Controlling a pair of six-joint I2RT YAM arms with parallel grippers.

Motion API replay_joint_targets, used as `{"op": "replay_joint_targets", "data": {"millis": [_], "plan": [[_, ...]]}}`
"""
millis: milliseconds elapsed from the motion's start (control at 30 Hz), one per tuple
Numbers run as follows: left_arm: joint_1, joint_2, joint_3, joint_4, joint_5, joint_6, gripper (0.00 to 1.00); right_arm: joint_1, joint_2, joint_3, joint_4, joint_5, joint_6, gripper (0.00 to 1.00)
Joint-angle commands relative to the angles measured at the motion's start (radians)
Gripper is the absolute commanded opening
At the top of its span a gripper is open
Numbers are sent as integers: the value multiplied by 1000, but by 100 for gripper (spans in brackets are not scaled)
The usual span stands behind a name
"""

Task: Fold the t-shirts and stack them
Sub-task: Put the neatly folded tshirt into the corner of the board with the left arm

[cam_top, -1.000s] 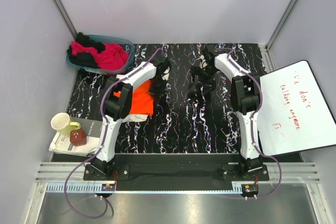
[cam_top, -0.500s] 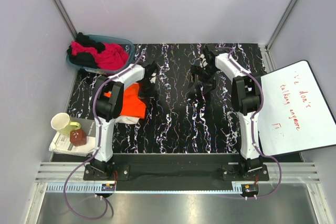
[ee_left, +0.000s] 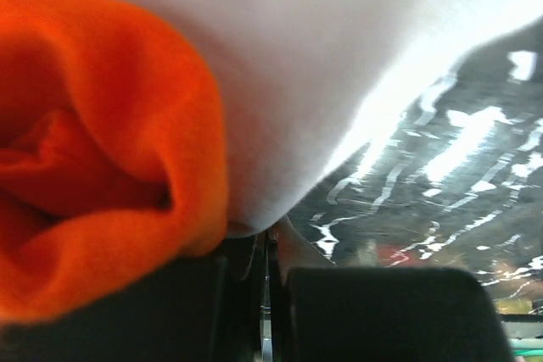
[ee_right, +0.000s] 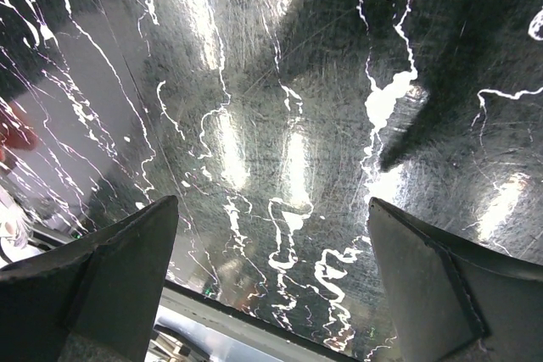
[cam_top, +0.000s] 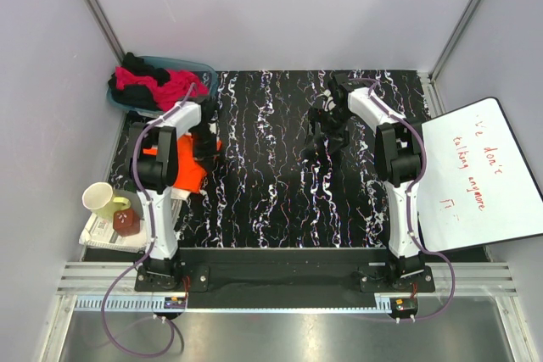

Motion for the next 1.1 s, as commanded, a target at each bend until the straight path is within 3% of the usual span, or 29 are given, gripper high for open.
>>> {"op": "replay_joint_targets", "data": {"millis": [0, 200, 700, 1000, 1067], "plan": [[74, 30, -39, 73, -132, 2, 0, -3, -78, -15, 23, -30, -2, 100], [141, 4, -26, 90, -146, -15, 0, -3, -97, -44, 34, -39, 4, 100], [218, 85, 218, 38, -186, -26, 0, -5, -141, -124, 66, -54, 15, 100], [220, -33, 145, 63, -127, -9, 0, -3, -163, -132, 80, -53, 16, 100], [215, -92, 123, 67, -121, -1, 12, -3, -166, -127, 85, -51, 16, 100]]}}
